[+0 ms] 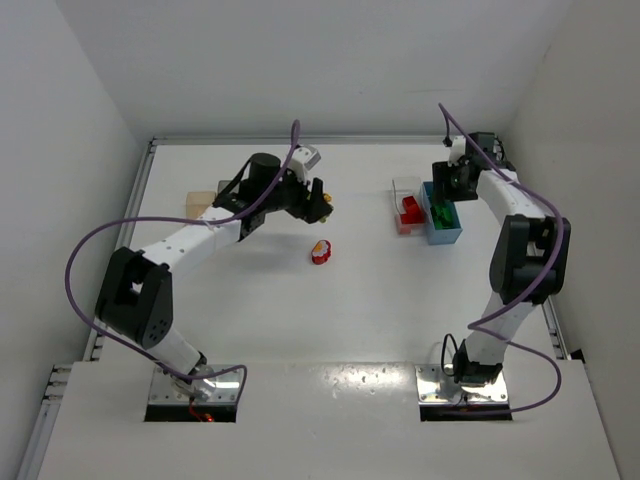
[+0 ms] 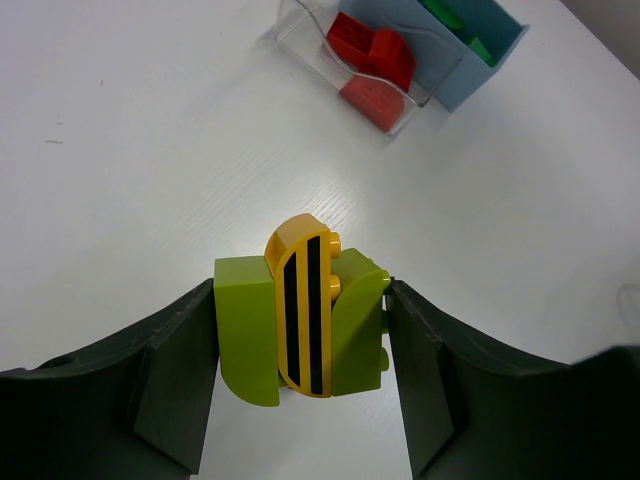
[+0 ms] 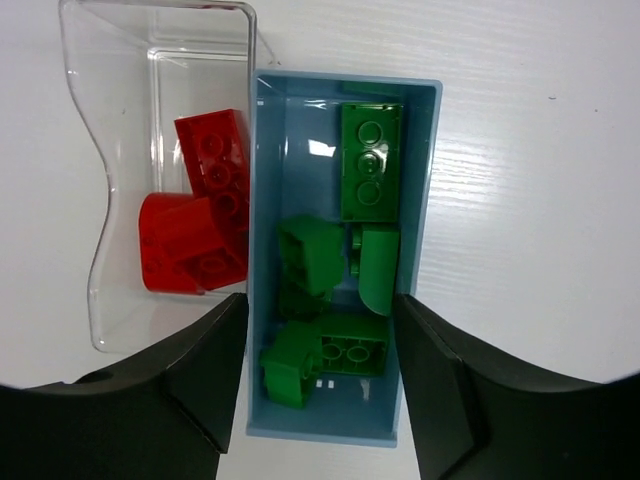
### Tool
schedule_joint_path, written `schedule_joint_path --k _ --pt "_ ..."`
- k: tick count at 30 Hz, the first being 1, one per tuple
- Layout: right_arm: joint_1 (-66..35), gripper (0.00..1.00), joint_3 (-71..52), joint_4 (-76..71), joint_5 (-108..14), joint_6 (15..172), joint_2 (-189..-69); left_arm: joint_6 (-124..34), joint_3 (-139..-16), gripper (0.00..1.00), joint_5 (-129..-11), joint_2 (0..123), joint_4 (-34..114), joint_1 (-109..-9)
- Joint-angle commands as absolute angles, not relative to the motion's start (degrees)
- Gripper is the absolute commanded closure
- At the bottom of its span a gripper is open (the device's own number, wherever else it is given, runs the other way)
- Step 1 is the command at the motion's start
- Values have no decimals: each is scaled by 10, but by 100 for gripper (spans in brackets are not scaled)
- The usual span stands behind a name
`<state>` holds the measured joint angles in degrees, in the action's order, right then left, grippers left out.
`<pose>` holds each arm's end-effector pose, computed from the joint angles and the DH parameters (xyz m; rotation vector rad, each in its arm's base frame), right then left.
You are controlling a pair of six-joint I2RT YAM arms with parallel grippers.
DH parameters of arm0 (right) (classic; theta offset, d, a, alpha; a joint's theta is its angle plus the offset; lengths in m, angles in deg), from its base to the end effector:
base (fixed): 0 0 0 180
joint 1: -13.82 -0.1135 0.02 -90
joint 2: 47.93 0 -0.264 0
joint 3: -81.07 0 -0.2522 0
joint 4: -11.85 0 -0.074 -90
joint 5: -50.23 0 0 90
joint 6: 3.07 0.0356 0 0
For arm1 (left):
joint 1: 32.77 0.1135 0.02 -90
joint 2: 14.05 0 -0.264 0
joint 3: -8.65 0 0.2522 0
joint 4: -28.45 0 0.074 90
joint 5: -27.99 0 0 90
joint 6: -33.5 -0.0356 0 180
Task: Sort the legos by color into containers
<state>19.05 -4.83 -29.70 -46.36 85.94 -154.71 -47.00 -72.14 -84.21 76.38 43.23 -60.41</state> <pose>0.4049 -0.0330 0.2222 0.0463 2.5106 0.1004 0.3198 -0.1826 0.2910 0.5755 1.9716 -0.7970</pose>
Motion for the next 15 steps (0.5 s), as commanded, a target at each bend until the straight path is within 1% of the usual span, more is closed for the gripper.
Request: schedule_joint_path --k 1,4,5,6,7,10,12,15 --pt "193 40 -40 -298 -490 880 -1503 -470 -733 84 -905 763 401 -594" --pt "193 40 -34 -321 -622 911 -1473 -470 -687 84 -992 739 341 -588" --pt "193 40 -26 -334 -726 930 -1468 -478 -672 84 -1003 724 310 -588" --pt "193 40 -26 -334 -782 940 -1468 -478 -654 84 -1012 715 290 -588" --pt "186 40 -26 -334 -867 954 -1463 -483 -624 84 -1017 706 275 -588" --pt "166 40 -81 -285 -975 1044 -1437 -523 -597 84 -1017 680 260 -594" --pt "154 38 -108 -240 -1014 1114 -1429 -566 -592 84 -996 664 277 -614" --pt "121 37 -122 -254 -1014 1129 -1423 -607 -585 84 -931 647 282 -635"
